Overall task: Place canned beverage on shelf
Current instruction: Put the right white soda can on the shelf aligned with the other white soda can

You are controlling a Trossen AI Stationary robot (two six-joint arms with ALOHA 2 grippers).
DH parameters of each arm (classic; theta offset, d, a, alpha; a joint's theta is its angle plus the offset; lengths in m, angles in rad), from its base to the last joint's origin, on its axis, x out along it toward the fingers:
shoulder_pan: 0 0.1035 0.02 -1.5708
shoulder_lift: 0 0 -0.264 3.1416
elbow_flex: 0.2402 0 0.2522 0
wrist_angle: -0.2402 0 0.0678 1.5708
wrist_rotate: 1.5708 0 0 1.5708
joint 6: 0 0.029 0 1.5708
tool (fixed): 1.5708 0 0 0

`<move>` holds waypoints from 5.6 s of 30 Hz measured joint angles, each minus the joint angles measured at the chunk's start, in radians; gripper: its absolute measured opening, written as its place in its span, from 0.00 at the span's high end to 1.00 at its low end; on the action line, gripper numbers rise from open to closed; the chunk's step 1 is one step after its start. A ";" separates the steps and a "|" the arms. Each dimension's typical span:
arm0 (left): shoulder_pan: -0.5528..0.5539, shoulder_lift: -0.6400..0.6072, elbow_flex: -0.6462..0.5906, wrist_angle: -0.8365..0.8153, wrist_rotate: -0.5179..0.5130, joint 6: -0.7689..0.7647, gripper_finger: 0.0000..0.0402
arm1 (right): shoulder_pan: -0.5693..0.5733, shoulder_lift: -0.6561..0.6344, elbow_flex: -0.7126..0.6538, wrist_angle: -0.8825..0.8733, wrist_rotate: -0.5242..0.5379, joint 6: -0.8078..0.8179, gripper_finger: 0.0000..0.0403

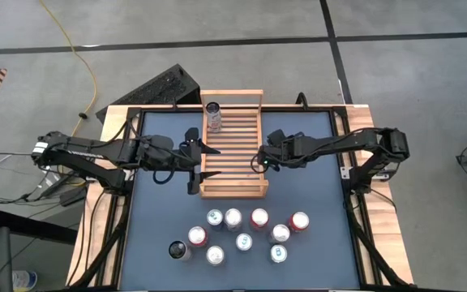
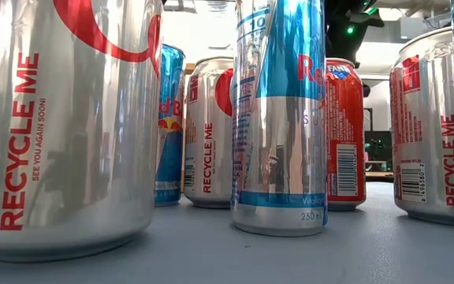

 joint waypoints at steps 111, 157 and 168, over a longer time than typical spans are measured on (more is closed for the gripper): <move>0.012 0.022 0.002 0.056 -0.031 -0.015 0.33 | -0.192 -0.395 -0.297 0.396 -0.429 -0.767 0.44; 0.012 0.042 0.000 0.066 0.036 -0.018 0.33 | -0.185 -0.397 -0.280 0.408 -0.513 -0.731 0.33; 0.034 0.056 0.000 0.104 -0.002 0.037 0.33 | -0.180 -0.406 -0.115 0.243 -0.513 -0.797 0.33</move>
